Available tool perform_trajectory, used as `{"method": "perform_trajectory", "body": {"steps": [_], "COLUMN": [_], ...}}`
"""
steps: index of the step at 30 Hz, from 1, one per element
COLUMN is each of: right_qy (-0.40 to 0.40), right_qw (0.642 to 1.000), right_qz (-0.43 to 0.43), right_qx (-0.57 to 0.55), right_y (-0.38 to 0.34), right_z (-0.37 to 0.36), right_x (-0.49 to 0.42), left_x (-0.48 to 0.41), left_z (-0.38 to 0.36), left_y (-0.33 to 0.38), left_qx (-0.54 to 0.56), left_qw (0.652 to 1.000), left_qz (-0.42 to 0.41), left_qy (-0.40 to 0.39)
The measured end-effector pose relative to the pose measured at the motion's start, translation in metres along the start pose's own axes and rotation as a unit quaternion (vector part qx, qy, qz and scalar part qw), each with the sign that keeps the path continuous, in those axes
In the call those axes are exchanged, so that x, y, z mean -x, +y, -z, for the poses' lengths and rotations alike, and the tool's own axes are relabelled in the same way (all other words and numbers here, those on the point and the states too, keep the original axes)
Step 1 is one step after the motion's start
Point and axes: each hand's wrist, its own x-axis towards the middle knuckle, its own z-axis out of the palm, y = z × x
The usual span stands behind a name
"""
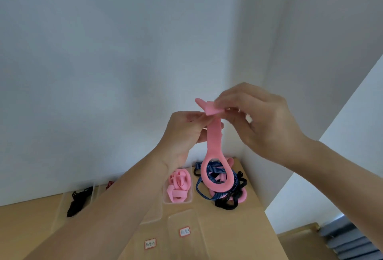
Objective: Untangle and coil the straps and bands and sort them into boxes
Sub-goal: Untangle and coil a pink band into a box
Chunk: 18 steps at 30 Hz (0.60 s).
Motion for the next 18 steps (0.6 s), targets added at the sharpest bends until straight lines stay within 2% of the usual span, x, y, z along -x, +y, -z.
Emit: {"method": "perform_trajectory", "body": {"steps": [4,7,11,18], "right_qy": [0.013,-0.011,-0.050,-0.034], "right_qw": [0.996,0.991,0.988,0.986], "right_qz": [0.067,0.085,0.073,0.052], "right_qx": [0.060,0.099,0.129,0.153], "right_y": [0.000,0.003,0.007,0.008], "right_z": [-0.001,-0.007,-0.017,-0.025], "right_x": [0.018,0.029,0.042,0.045], "left_x": [-0.002,-0.004,-0.008,-0.003], "left_z": [0.000,-0.001,0.004,0.010], "left_y": [0.008,0.014,0.022,0.027], "left_qx": [0.001,0.056,0.088,0.133], "left_qw": [1.000,0.998,0.993,0.983], "left_qz": [0.004,0.033,0.066,0.091], "left_qy": [-0.017,-0.027,-0.053,-0.090]}}
